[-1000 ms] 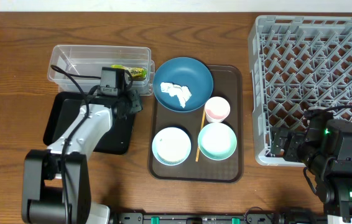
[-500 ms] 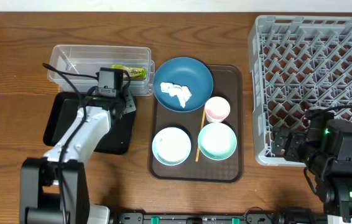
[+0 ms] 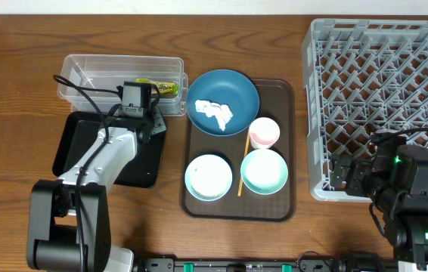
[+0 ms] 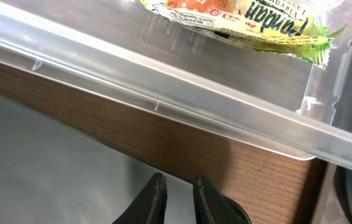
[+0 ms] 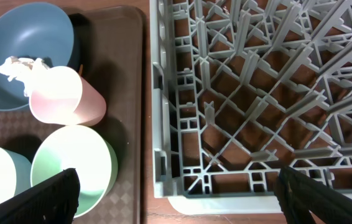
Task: Sort waste into correct bins and load items into the dishwasher rack
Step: 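Withdraw the left gripper from the clear bin, then reach left gripper into the blue plate and grasp the white tissue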
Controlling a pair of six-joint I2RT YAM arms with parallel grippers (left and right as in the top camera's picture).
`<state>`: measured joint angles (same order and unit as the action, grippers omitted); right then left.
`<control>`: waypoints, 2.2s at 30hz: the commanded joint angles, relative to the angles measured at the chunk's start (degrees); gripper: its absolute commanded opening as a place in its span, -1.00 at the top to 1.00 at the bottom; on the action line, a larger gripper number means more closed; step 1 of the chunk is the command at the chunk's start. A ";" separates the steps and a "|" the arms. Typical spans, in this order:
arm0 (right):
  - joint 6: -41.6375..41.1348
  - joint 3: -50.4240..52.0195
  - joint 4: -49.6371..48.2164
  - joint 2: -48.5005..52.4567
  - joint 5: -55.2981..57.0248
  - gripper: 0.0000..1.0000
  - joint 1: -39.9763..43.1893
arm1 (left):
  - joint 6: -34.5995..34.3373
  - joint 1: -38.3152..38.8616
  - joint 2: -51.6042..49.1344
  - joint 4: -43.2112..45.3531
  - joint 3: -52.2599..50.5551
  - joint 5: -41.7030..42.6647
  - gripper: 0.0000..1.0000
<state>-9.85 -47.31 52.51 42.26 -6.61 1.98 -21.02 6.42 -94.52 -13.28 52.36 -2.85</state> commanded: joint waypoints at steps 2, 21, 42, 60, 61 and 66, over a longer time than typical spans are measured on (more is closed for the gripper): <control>0.68 -0.98 0.02 -0.24 0.39 -0.99 0.42 | -0.76 -0.24 -0.63 -2.58 -0.50 -0.63 0.63; 0.68 -0.98 -0.02 -0.24 0.37 -0.99 0.42 | -10.47 -0.07 -0.76 -4.15 -3.80 1.11 0.63; 0.66 -0.98 0.02 -0.26 0.37 -0.98 0.42 | -10.82 0.15 -0.85 7.54 -4.42 2.38 0.48; 0.68 -0.98 -0.37 -0.24 0.39 -0.98 0.42 | 2.16 0.76 14.56 -7.58 -3.50 5.53 0.35; 0.68 -0.98 -0.52 -0.24 0.39 -0.98 0.42 | 3.65 1.03 15.65 -7.56 -3.13 6.47 0.34; 0.68 -0.98 -0.87 -0.24 0.39 -0.98 0.42 | 6.73 3.50 15.74 -11.15 2.01 10.49 0.34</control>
<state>-9.85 -47.31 51.72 42.26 -6.61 1.98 -18.87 8.60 -77.62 -22.98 51.03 4.19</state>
